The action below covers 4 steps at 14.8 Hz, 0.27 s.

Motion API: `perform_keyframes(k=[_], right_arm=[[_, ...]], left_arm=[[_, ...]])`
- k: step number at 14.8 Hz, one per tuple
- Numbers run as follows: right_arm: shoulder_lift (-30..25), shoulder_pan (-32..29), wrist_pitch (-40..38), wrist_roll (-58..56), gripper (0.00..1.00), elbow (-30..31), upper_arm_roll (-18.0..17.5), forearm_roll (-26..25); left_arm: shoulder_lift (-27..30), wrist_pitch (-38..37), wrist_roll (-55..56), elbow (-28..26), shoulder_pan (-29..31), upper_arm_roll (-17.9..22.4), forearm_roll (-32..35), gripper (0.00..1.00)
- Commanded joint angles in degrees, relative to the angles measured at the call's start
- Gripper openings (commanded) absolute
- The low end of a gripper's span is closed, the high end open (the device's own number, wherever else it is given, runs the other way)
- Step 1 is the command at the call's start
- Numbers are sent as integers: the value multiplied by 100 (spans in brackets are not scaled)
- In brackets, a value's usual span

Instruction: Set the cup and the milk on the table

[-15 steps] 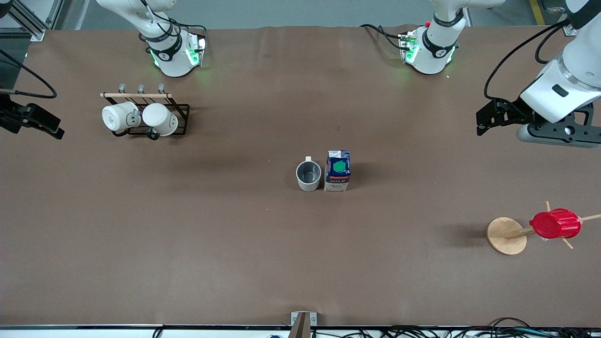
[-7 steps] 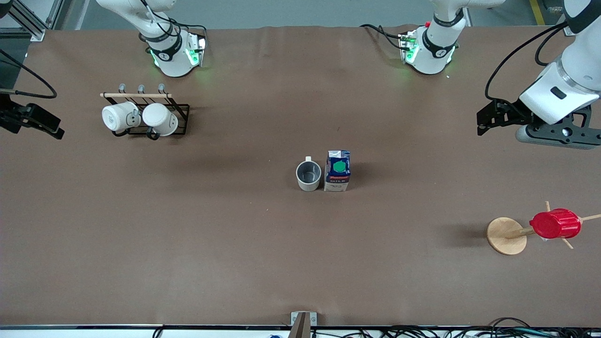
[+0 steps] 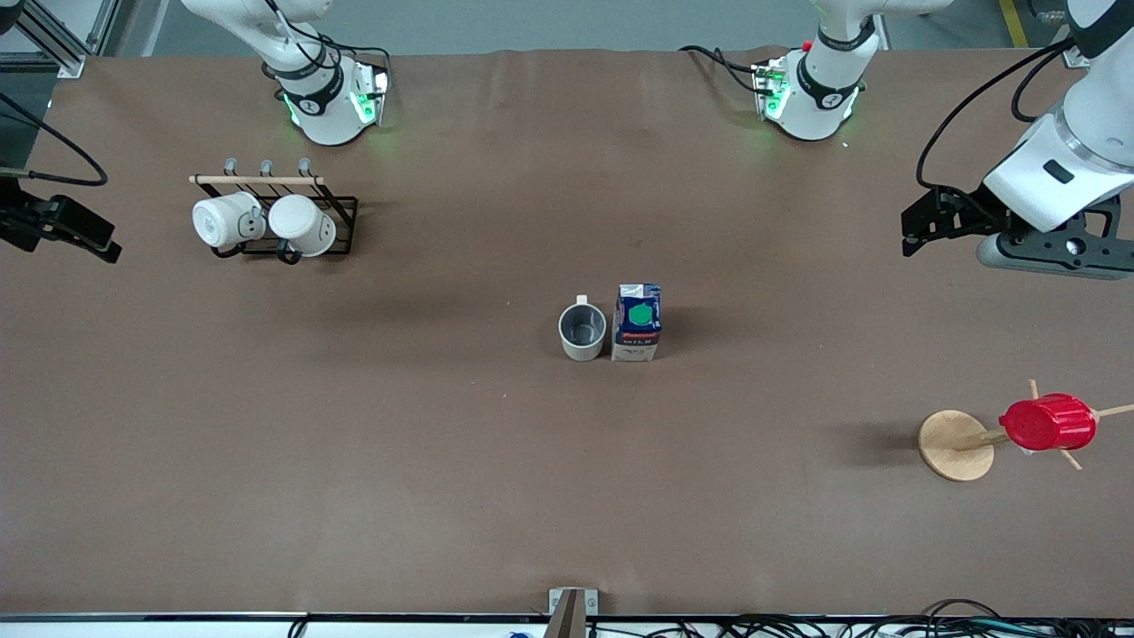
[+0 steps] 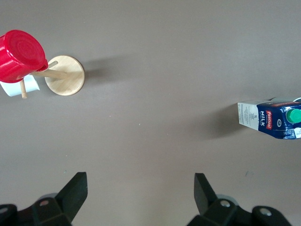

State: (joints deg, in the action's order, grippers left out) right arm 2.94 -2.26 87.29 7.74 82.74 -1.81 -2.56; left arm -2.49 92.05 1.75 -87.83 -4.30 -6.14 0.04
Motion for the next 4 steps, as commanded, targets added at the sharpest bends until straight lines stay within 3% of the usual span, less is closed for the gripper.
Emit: perform_keyframes(k=[1, 4], right_arm=[[-145, -29, 43, -35, 100, 154, -12, 133], [-145, -20, 43, -35, 100, 154, -29, 168]], left_arm=[[170, 24, 62, -86, 96, -80, -48, 100], [188, 24, 62, -86, 96, -80, -22, 100]])
